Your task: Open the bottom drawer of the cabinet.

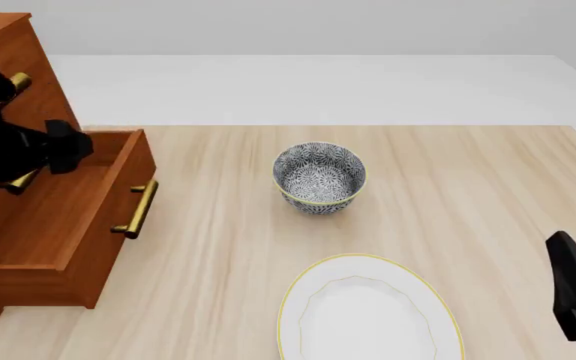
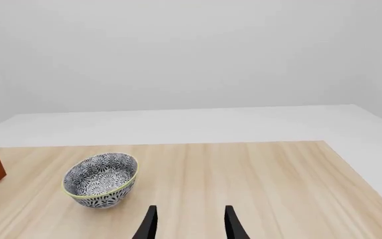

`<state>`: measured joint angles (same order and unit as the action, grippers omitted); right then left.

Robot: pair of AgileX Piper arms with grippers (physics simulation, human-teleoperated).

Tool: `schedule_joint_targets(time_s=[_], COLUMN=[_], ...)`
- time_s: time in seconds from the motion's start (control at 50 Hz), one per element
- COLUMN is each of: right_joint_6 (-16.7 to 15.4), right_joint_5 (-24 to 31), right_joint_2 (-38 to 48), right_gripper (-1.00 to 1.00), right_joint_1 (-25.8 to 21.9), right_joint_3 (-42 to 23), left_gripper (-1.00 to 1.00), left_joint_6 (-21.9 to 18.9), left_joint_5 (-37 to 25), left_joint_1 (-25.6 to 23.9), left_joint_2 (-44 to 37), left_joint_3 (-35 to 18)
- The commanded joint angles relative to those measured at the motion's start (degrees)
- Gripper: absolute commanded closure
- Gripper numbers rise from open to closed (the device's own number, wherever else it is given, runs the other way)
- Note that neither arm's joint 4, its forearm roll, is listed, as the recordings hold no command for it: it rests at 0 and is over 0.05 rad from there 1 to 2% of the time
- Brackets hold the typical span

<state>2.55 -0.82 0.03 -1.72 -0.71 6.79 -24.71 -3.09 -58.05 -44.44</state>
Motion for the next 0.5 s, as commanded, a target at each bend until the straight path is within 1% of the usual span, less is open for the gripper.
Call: schedule_joint_targets(time_s=[0.02,0.32,0.5], right_joint_6=[0.03,0.01,0.06], right_joint_5=[-0.11,-0.11,-0.02], right_joint_2=[0.0,0.0,0.0], right_gripper=[-1.0,-1.0,-1.0], right_joint_1=[0.04,0.05,0.12], right_joint_3=[0.12,0.14,0.05], left_gripper=[-1.0,-1.0,-1.0], left_joint_6=[-1.32,-2.57,-2.63], left_joint_5=[3.78,7.89,10.16], left_joint_1=[2.65,4.34,4.14], left_joint_2=[-4.14,-7.42,-9.27], left_joint_3=[1.84,4.8,6.86])
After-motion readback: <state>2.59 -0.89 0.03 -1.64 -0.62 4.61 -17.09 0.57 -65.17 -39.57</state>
